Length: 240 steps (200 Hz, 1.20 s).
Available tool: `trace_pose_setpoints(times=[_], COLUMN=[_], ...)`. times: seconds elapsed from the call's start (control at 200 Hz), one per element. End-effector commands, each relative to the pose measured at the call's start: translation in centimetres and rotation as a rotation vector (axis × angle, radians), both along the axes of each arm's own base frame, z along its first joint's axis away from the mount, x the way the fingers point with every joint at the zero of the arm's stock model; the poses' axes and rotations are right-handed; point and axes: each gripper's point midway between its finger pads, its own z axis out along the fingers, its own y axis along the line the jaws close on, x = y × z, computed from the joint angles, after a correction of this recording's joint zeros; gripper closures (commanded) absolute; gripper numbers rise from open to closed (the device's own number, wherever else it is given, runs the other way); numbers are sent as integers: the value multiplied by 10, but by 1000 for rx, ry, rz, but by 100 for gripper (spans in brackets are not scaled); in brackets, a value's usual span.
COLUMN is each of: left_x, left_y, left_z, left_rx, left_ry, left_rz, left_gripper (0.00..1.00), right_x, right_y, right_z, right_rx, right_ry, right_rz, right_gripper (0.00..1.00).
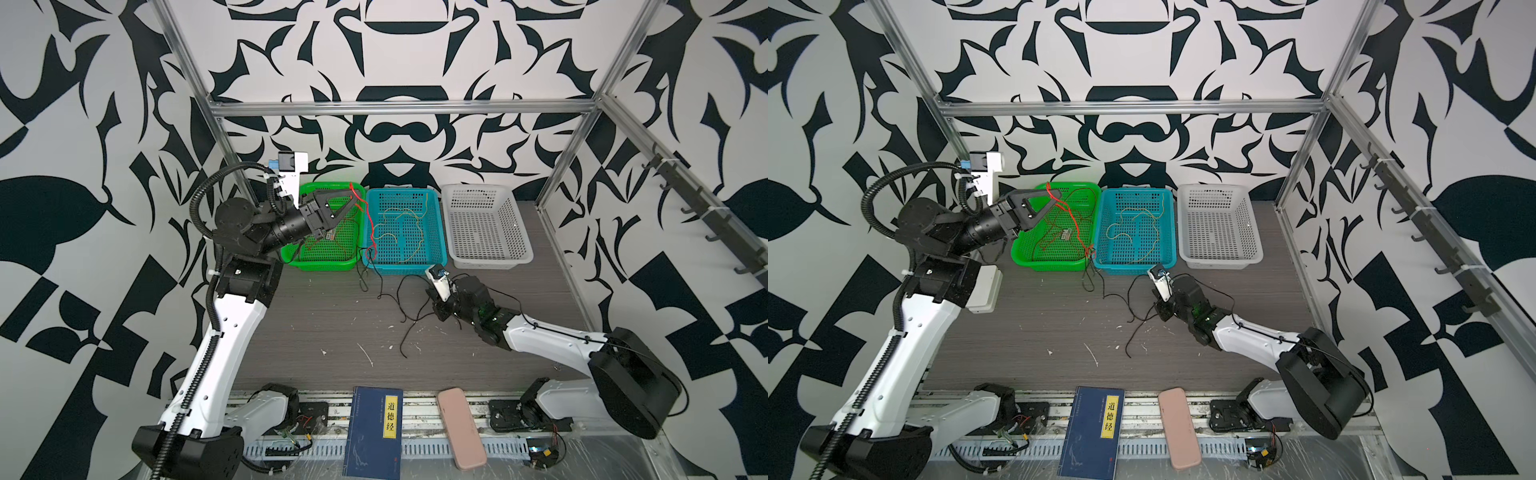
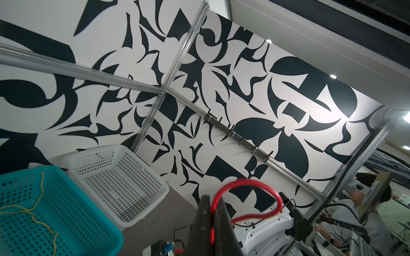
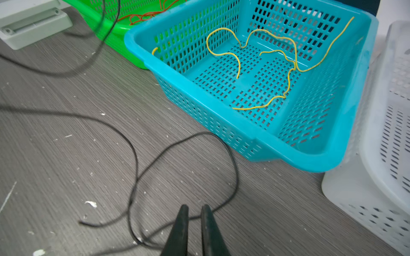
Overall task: Untangle and sort cables by color
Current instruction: Untie the cable.
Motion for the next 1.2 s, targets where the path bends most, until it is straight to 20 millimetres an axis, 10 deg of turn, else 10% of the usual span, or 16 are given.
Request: trace_pose_setpoints(times=[0.0,0.345,0.955,1.195], left_x=[0,4,-3,-4], left_y=[-1,-11,-29,-32], left_z=[10,-4,-32,-19], left_rx=[-36,-87,-37,-52], left_ry=[-3,58,121,101], left_rz=[-49,-115,-141,-156], left_gripper=[100,100,100,100], right_x=[-6,-30,-19,-2], right_y=[12,78,140,163], right_z=[34,175,269,238], right_rx=[101,489,466,417], right_ry=[-61,-260,-493,-401], right_rz=[67,360,482,496], right_gripper=[70,43,38,99])
